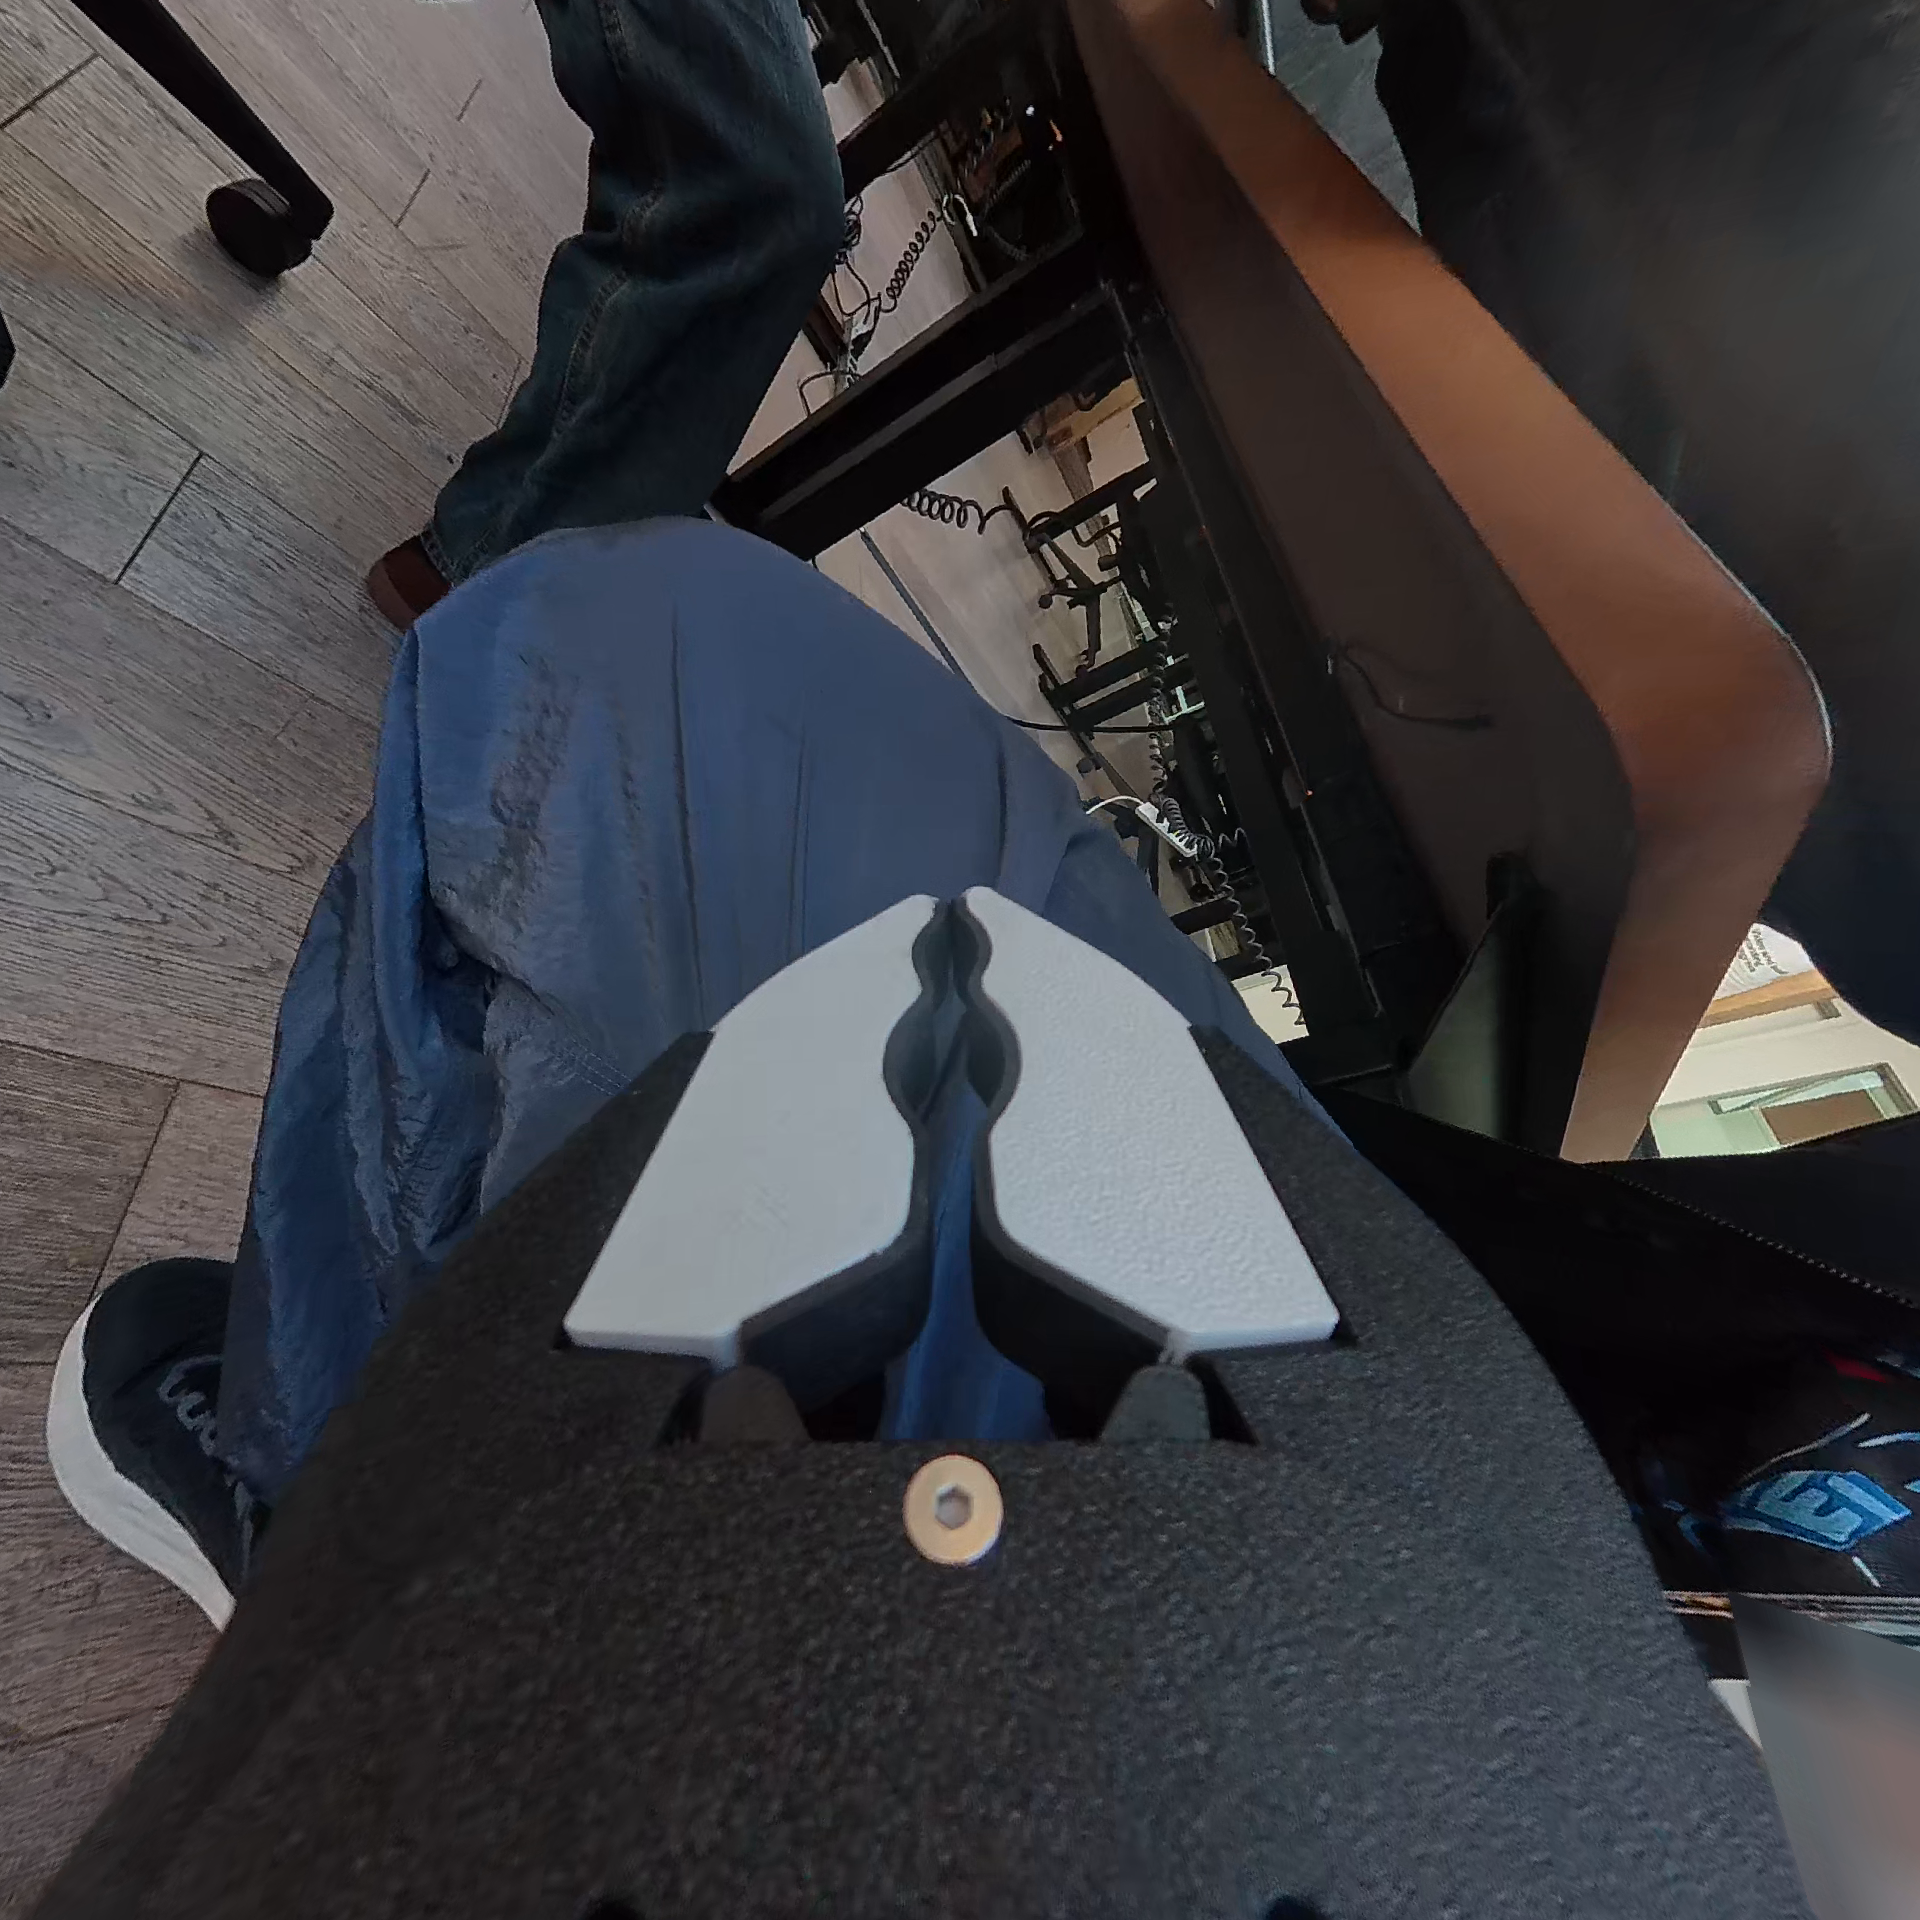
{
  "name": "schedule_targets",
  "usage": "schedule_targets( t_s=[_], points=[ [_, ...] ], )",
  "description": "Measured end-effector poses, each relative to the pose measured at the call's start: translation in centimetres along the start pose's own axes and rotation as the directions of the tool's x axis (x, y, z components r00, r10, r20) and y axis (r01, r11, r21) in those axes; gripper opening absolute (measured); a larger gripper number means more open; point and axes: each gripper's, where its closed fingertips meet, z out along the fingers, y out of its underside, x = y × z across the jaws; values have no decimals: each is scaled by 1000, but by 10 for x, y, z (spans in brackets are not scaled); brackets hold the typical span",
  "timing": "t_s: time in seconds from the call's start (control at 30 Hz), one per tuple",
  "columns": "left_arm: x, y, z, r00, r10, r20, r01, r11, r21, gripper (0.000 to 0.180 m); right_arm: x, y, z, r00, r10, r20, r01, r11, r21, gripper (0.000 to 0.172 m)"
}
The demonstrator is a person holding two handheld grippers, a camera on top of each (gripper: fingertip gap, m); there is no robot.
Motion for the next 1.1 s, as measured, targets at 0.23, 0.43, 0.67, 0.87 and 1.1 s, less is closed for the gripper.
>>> schedule_targets(
  t_s=[0.23,0.43,0.67,0.87,1.1],
  points=[
    [2,-2,4,1000,-4,-14,4,1000,3,0,-5,6,12,989,-147,31,150,980,-130,0],
    [8,-3,5,999,-1,-33,1,1000,11,0,0,2,15,992,-120,24,122,978,-167,0],
    [11,-6,1,999,5,-33,-4,1000,28,0,1,-3,16,985,-167,35,170,980,-105,1],
    [14,-10,3,999,16,-42,-14,999,35,0,-3,-16,-4,988,-115,107,111,993,43,0],
    [17,-5,3,999,15,-44,-15,1000,16,0,5,-21,11,996,-71,55,69,997,47,1]
  ],
)
